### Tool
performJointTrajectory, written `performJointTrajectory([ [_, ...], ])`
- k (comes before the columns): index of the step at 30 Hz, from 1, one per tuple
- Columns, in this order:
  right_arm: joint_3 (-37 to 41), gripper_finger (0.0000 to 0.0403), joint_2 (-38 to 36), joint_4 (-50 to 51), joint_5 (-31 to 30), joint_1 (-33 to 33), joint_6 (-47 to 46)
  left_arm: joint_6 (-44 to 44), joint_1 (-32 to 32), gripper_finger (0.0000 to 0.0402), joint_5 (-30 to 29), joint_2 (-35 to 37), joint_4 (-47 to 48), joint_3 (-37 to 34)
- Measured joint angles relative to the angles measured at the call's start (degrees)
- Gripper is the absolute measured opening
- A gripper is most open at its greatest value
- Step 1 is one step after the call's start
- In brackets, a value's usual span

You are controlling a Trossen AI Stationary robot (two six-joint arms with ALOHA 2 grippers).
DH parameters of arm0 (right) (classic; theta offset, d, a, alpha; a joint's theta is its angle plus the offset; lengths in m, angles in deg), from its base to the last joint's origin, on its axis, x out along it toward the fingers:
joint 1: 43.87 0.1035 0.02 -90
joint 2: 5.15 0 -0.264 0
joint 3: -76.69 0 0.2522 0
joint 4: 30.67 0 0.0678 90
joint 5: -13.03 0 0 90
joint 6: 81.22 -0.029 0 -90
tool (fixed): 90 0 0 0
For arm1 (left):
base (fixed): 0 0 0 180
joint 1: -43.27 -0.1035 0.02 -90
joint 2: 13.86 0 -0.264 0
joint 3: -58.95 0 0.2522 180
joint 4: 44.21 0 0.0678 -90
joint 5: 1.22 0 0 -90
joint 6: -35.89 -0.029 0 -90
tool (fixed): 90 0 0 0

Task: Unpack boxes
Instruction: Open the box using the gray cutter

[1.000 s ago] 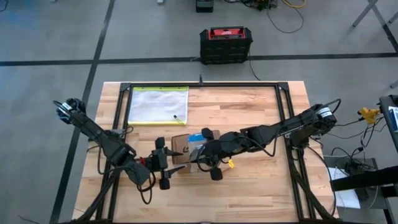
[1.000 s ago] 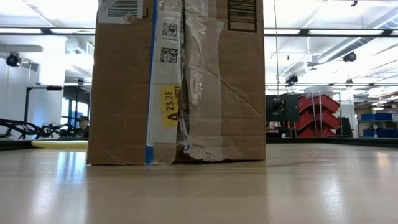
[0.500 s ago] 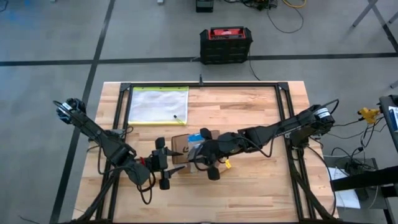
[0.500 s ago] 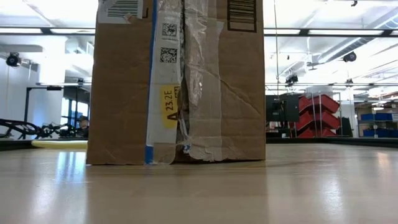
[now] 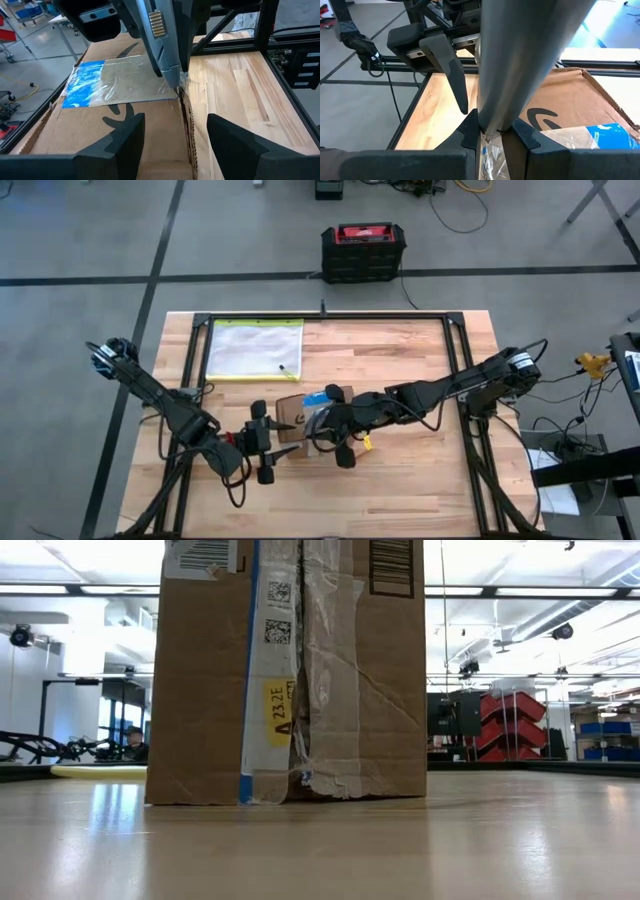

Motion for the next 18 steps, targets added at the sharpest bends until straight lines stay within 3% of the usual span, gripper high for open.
performJointTrajectory([
  [18,0.08,0.0035,-0.84,3.56,-0.16,0.47,-0.66,-0.19,-0.07,0.0203,-0.08,0.0,0.35,-0.02],
])
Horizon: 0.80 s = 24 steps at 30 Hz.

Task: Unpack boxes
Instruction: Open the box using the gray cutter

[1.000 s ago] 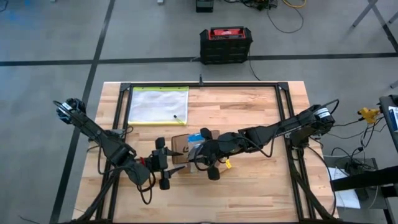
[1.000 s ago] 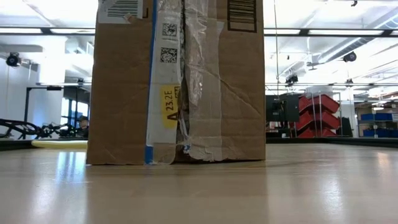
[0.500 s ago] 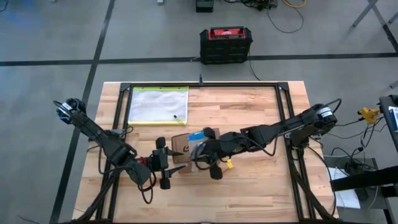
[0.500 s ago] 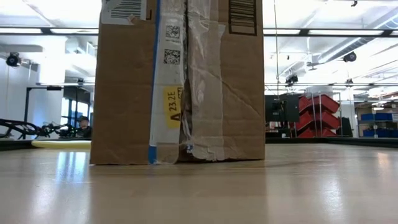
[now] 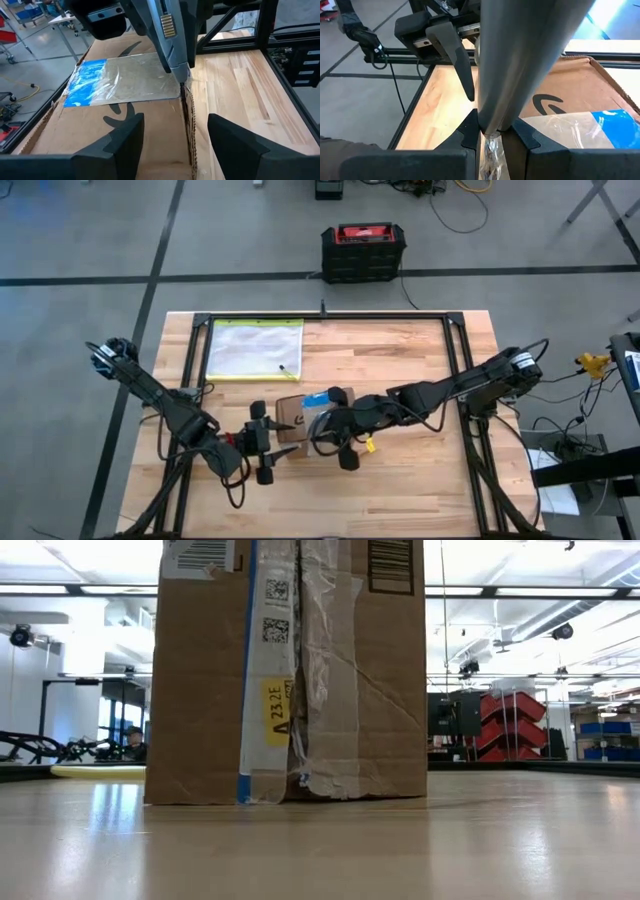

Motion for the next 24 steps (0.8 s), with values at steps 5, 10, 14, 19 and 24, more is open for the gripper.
performJointTrajectory([
  [5,-0.08,0.0035,-0.4,2.63,-0.32,-0.04,0.7,0.0,-0.04,0.0197,0.32,-0.02,0.06,-0.33],
  [10,-0.06,0.0035,-1.28,5.52,0.97,-0.18,2.67,-0.22,0.05,0.0196,0.15,-1.37,0.17,-0.44],
  [14,-0.05,0.0035,-2.77,7.98,1.1,-0.62,3.17,-0.29,0.03,0.0199,0.2,-2.0,-0.03,-0.37],
  [19,0.03,0.0035,-4.22,7.79,2.51,-1.25,3.21,-0.46,0.03,0.0194,0.38,-2.03,-0.03,-0.37],
  [24,0.03,0.0035,-3.75,4.61,5.83,-1.77,3.46,-0.97,0.03,0.0192,0.35,-2.07,0.0,-0.31],
])
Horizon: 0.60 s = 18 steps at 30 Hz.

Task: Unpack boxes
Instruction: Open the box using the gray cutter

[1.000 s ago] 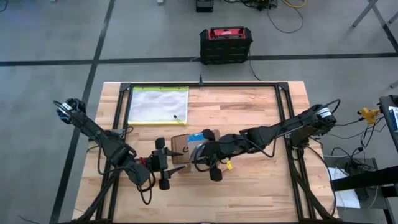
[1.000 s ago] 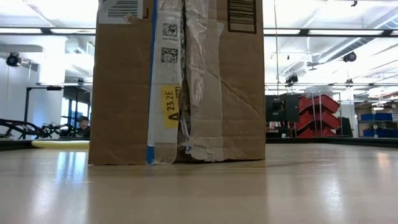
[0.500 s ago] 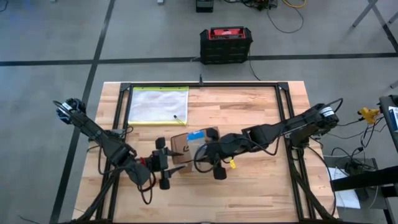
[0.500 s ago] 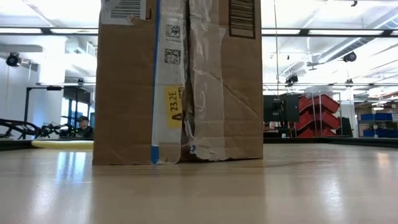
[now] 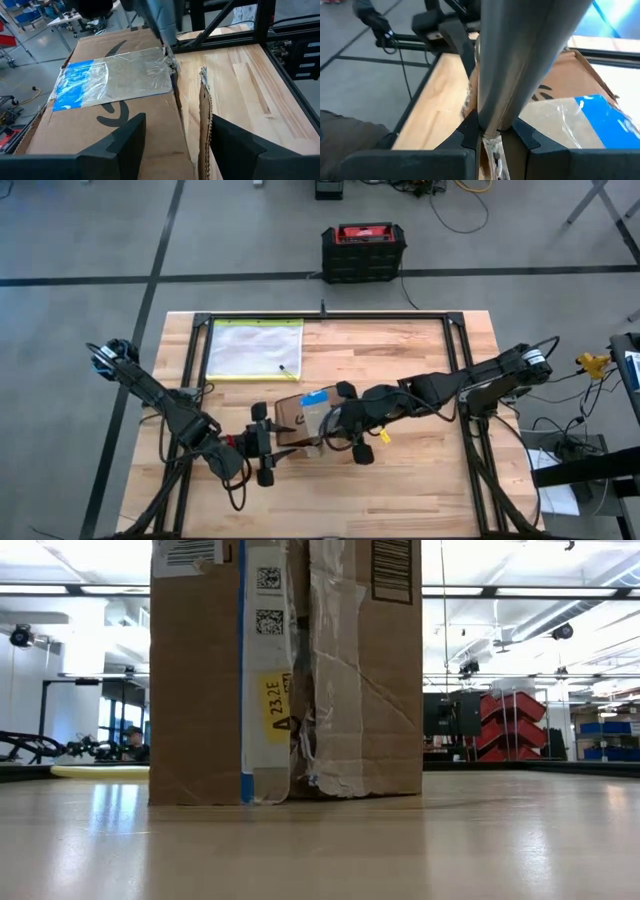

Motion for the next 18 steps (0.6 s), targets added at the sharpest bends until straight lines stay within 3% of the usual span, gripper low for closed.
performJointTrajectory([
  [18,0.0,0.0035,0.78,-0.65,4.46,-2.86,0.69,-0.04,-0.13,0.0193,-0.39,-0.01,-0.09,-0.02],
])
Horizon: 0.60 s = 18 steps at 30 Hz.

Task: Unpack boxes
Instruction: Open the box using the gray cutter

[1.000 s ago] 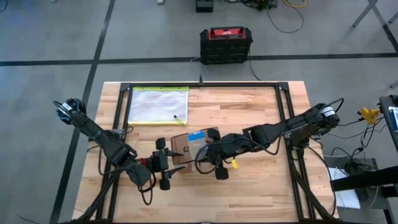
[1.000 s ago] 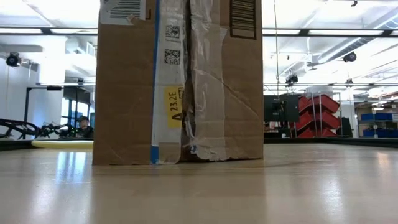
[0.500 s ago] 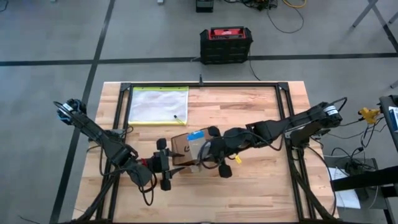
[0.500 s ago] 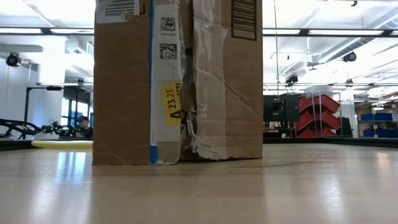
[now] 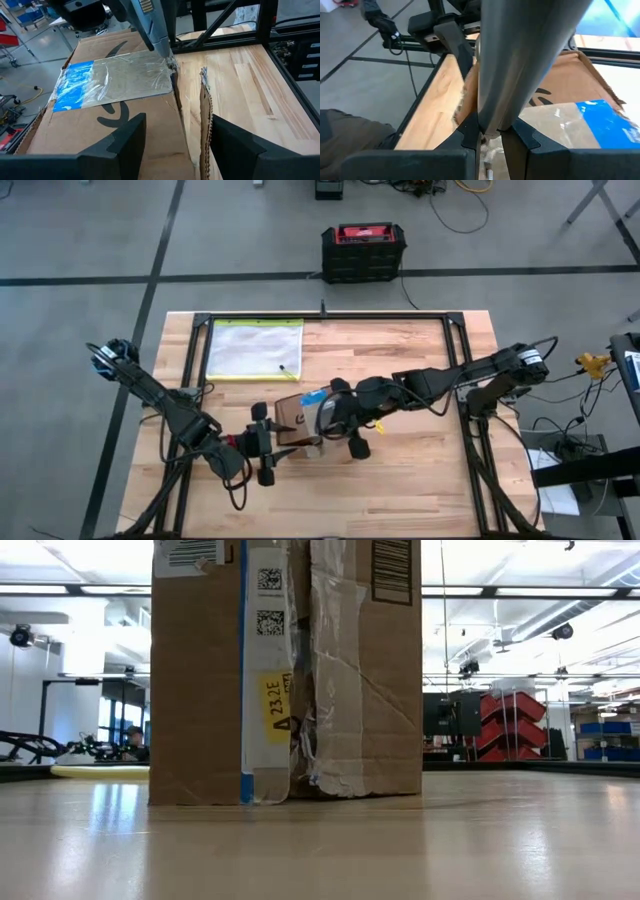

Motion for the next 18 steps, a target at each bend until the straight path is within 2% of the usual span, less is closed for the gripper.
performJointTrajectory([
  [9,0.0,0.0035,0.0,1.14,3.18,-1.66,1.27,-0.01,-0.02,0.0201,0.0,0.0,-0.02,0.0],
  [13,0.0,0.0035,-0.02,1.43,7.02,-2.94,0.98,-0.01,-0.04,0.0195,-0.02,0.0,-0.02,0.0],
  [18,0.0,0.0035,-0.3,2.44,7.16,-3.21,1.33,-0.03,-0.04,0.019,-0.02,0.02,0.04,0.0],
])
